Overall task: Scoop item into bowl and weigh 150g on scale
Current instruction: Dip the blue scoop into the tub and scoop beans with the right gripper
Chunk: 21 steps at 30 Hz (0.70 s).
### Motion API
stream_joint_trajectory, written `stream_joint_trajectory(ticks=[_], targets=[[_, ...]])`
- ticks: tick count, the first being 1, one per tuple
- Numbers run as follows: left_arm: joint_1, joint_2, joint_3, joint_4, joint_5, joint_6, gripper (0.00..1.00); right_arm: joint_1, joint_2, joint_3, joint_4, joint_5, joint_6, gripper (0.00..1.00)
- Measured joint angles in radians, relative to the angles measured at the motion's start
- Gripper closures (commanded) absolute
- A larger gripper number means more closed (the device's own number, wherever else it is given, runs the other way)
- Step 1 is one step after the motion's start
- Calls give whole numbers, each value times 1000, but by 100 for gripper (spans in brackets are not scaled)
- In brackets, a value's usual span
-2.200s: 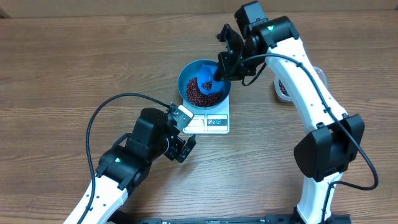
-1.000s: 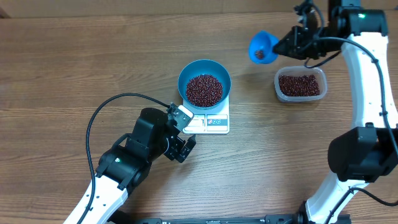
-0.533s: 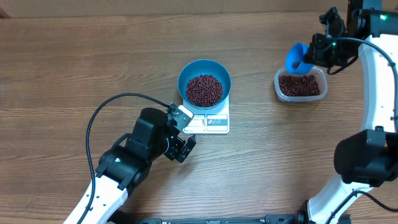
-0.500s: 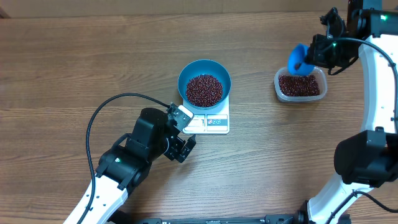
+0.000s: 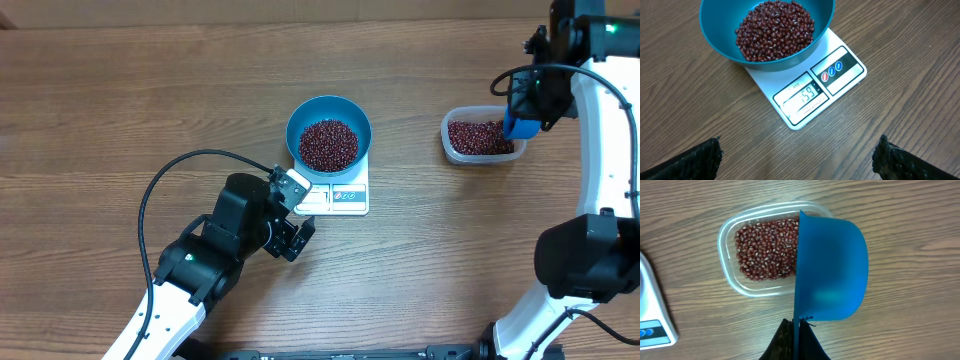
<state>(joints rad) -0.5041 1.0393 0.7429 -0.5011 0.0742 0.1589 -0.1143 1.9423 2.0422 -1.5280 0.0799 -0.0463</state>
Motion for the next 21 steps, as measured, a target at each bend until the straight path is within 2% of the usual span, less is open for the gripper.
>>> stream_joint_trajectory(ticks=[21], targets=[[0,0,0,0,0,0,0,175,0,0,-26,313,254,96]])
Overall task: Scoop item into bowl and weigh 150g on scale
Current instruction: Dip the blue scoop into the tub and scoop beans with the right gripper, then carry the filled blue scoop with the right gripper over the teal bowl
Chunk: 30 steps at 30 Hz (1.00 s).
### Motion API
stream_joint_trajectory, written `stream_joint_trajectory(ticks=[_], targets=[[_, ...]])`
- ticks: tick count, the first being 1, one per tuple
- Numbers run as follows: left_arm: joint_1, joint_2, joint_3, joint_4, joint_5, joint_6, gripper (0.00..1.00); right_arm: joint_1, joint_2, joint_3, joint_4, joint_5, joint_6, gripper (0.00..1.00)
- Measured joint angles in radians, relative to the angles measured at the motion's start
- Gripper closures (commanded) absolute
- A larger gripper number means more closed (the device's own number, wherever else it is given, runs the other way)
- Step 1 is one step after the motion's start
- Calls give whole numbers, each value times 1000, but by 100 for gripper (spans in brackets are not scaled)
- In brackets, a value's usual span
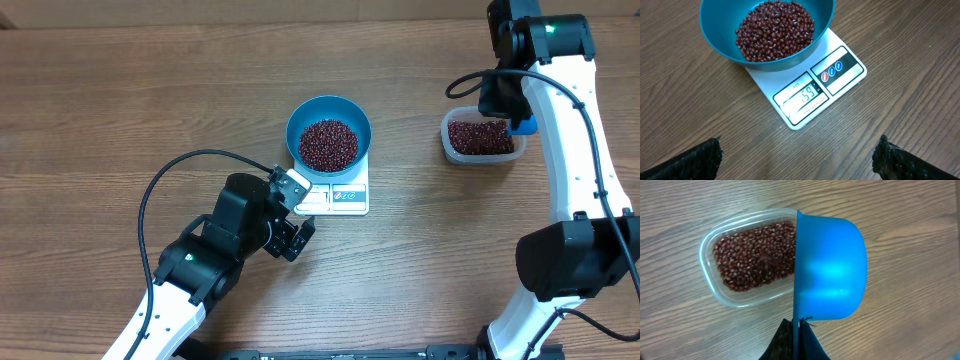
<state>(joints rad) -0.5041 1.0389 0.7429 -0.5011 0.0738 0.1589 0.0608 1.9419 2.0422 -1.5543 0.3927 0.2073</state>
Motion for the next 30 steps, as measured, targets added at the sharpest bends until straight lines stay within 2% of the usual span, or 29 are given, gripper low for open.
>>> stream_joint_trajectory(ticks=[12,18,24,30], targets=[[0,0,0,0,0,0,0,0,0,0,12,-23,13,96],[0,0,0,0,0,0,0,0,-3,0,96,-279,-87,96],[0,0,0,0,0,0,0,3,-53,0,192,-614,-240,96],[0,0,0,0,0,0,0,74,-100,3,221,-763,-335,96]])
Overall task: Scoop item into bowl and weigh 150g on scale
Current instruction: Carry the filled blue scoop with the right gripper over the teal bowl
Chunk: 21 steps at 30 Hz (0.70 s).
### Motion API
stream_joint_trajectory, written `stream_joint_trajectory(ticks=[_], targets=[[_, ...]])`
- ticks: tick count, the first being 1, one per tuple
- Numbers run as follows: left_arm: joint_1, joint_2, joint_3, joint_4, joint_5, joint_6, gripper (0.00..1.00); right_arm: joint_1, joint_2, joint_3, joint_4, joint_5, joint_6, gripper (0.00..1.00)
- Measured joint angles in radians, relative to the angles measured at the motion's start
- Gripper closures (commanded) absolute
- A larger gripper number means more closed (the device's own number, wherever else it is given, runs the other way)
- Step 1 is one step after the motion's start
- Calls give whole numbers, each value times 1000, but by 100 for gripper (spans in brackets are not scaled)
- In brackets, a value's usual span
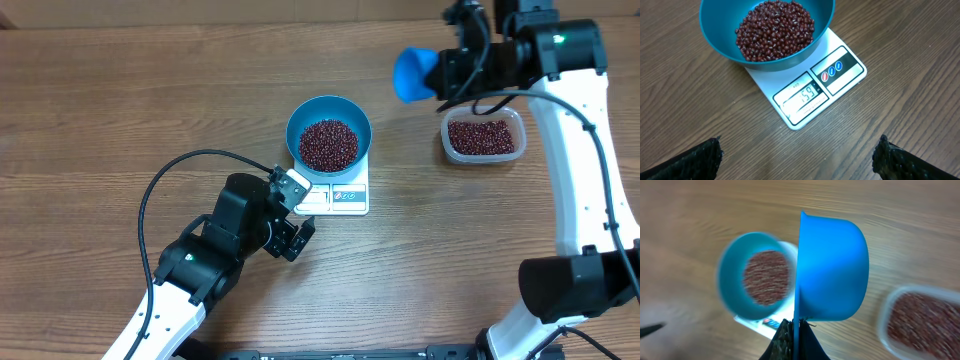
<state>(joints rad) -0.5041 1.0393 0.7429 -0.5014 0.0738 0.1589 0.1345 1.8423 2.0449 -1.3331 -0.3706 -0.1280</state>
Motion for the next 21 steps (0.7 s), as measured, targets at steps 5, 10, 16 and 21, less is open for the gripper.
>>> stream_joint_trajectory(ticks=[5,10,16,21], targets=[[0,0,0,0,0,0,0,125,-1,1,37,-6,-60,96],[0,0,0,0,0,0,0,233,-1,1,71,85,-85,96],[0,0,0,0,0,0,0,266,1,-30,112,158,-78,96],[0,0,0,0,0,0,0,266,29,-77,158,179,-67,96]])
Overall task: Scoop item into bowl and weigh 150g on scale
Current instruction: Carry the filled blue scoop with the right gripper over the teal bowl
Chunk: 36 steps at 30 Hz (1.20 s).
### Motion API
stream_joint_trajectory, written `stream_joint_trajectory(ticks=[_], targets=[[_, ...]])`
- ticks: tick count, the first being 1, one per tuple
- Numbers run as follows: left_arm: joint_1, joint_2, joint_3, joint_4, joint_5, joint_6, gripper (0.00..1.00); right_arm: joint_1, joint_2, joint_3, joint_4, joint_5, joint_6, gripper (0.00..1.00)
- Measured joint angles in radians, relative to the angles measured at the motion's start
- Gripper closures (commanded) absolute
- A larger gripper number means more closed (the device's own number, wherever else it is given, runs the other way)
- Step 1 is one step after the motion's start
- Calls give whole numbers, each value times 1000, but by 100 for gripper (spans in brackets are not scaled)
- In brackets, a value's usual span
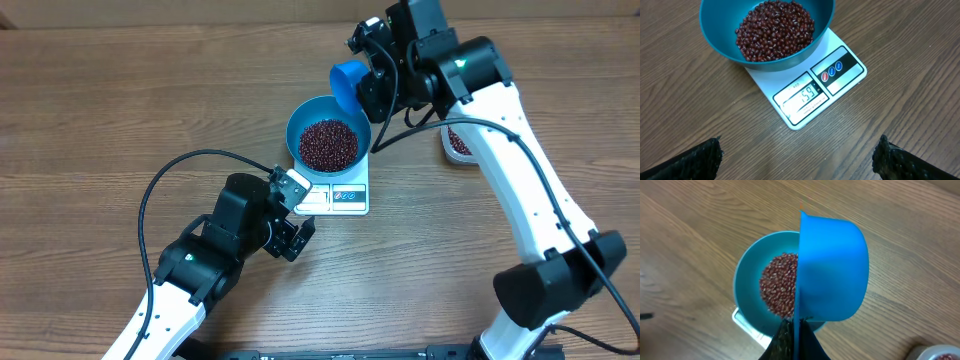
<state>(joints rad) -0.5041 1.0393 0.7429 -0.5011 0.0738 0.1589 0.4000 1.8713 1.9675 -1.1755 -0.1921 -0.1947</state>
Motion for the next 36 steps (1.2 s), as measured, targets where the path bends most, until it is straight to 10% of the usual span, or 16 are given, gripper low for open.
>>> stream_joint_trajectory(ticks=[36], targets=[[0,0,0,0,0,0,0,132,12,-211,163,122,86,96]])
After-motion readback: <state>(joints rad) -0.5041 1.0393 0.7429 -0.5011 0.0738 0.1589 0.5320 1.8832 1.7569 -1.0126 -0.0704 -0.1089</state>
